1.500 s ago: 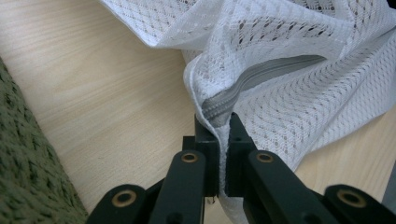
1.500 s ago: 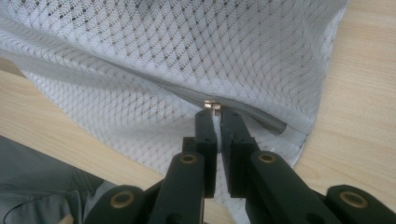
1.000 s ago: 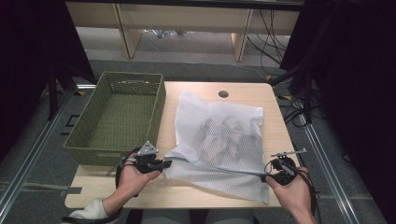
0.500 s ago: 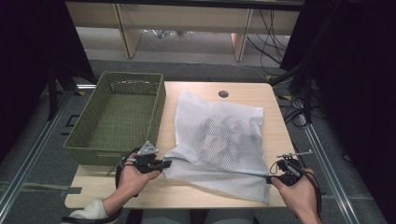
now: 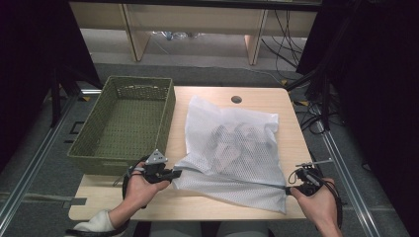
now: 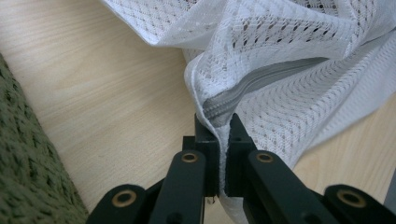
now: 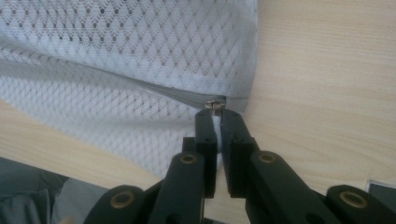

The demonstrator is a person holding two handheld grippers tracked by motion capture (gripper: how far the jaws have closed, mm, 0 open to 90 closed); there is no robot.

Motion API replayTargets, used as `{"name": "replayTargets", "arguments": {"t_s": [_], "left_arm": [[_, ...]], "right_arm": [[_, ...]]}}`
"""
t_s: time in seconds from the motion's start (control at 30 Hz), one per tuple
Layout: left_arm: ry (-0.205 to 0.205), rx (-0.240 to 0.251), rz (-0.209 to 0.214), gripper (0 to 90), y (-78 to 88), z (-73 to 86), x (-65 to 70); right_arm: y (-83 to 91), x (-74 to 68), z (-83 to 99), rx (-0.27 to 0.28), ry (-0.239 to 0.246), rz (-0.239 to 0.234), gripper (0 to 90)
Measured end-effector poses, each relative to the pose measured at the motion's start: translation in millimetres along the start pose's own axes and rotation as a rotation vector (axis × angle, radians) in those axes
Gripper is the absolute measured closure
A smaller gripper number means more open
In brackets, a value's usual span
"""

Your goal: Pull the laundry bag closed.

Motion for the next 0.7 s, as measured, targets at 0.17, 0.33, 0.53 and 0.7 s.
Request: {"name": "replayTargets", "arguments": {"t_s": [0.17,0.33,0.53,0.7], "left_arm": [[0.000,-0.001,0.010,87.3,-2.1,-0.5,1.3],[0.003,-0.009,0.012,87.3,-5.4,0.7,2.1],[-0.024,-0.026,-0.002,87.4,-5.9,-0.9,1.4],[-0.020,-0.029,0.010,87.3,-8.1,0.8,2.7]], "right_arm": [[-3.3,0.7,-1.3,-0.022,-0.043,0.014,87.2],[-7.6,8.6,-5.2,-0.018,-0.015,0.047,87.1],[-12.5,10.2,-9.6,-0.033,-0.049,0.090,87.2],[-13.9,14.1,-11.5,-0.033,-0.037,0.084,87.1]]}}
Point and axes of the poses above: each handheld gripper's, and its own axes: y roughly backward along the jaws, z roughly out of its underside, x roughly to its right, the point moved 9 cm from there along -y, roughly forward along the jaws, and after that the axes turned 7 degrees about z, right-handed, at the moved point
